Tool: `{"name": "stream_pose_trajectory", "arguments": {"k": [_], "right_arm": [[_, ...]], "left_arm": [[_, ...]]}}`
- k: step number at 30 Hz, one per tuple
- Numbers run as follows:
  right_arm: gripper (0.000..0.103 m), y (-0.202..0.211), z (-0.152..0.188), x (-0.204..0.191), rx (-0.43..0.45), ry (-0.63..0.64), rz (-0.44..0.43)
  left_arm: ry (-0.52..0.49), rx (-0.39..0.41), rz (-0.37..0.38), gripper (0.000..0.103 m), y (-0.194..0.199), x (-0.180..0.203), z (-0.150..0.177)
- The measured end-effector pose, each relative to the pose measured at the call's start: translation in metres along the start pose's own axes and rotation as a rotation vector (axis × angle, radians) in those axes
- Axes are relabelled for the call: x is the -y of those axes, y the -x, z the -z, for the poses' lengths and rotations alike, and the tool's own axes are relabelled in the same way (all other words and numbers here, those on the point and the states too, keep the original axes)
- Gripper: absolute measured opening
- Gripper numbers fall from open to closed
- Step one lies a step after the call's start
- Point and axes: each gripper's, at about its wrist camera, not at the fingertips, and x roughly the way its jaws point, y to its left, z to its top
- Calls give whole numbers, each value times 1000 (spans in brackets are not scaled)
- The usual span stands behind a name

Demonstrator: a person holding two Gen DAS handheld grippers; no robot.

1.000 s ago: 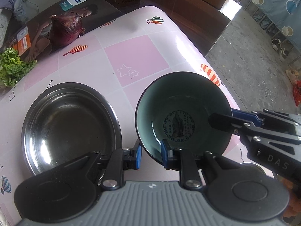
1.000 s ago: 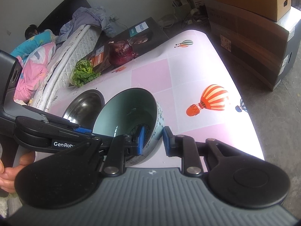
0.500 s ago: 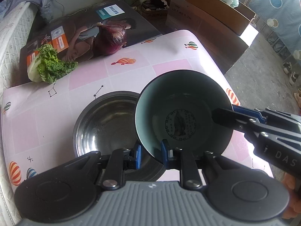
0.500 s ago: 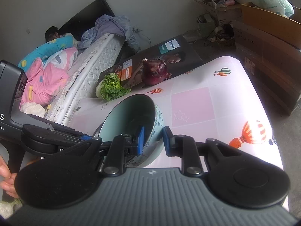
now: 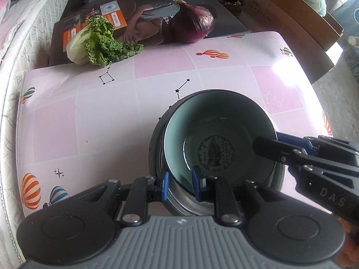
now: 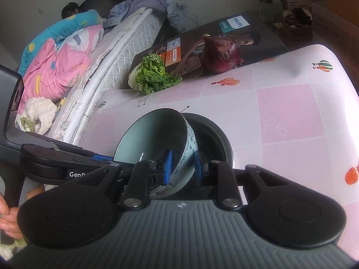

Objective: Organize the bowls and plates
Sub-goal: 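Lift the green bowl with the right tool and carry it over the steel bowl, then lower the green bowl into the steel bowl and open the right tool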

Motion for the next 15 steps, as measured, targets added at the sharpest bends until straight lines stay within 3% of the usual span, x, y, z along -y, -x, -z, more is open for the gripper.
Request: {"name": "stream_pose_trajectory", "arguments": {"k": [8, 11, 13, 15], "right_arm": [[20, -15, 6, -1, -24, 16, 36], [21, -11, 5, -5, -22, 30, 48], [24, -10, 4, -9, -20, 43, 59], [30, -7, 4, -11, -15, 44, 69]], "left_arm": [[-21, 22, 9, 26, -1, -1, 0], [-38, 50, 13, 34, 7, 1, 1], [-46, 73, 25, 53, 15, 2, 2], [-50, 100, 26, 59, 24, 2, 3]]}}
